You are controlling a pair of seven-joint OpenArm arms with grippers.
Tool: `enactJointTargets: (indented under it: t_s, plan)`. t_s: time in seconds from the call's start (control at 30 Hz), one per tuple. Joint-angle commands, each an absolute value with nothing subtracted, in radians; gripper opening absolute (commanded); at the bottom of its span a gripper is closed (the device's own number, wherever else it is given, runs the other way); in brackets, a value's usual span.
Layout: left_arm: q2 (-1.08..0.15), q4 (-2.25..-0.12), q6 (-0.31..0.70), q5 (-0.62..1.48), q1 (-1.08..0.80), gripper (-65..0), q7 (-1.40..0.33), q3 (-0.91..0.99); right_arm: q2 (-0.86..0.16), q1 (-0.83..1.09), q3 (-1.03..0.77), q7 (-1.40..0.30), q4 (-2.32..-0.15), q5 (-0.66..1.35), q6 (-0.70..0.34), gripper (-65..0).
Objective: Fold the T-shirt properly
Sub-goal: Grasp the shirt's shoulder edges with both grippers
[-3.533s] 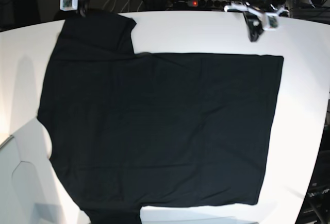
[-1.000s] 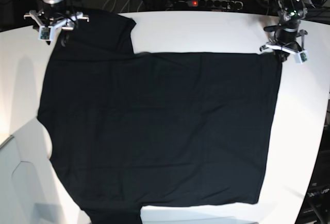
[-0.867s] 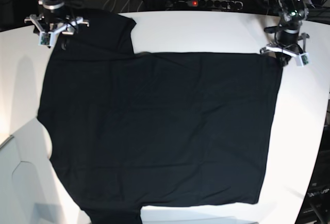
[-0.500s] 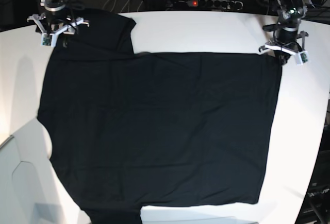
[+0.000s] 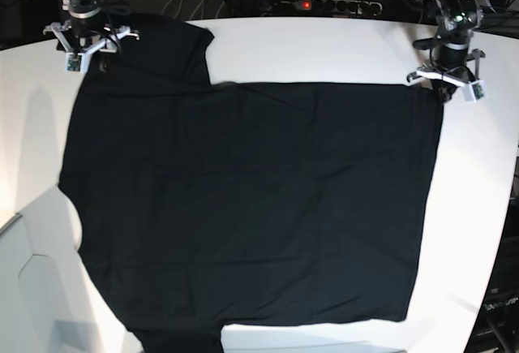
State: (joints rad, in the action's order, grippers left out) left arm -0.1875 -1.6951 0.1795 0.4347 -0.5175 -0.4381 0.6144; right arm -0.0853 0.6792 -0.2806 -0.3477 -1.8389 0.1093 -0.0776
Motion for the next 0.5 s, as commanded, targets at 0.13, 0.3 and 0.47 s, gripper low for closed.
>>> enactJointTargets:
  t_s: [0.13,0.3,0.47]
  plan:
    - [-0.2,-1.712,0.177,0.437,-0.522,-65.0,-0.415,0.624,-0.096,0.673,-0.286,-0.326,-1.799,0.107,-0.085,-33.9]
    - [-0.2,-1.712,0.177,0.437,-0.524,-65.0,-0.415,0.624,-0.096,0.665,-0.286,-0.326,-1.765,0.107,-0.087,-34.0]
    - [-0.2,-1.712,0.177,0.437,-0.526,-65.0,-0.415,0.624,-0.099,0.665,-0.286,-0.326,-1.765,0.107,-0.091,-38.1]
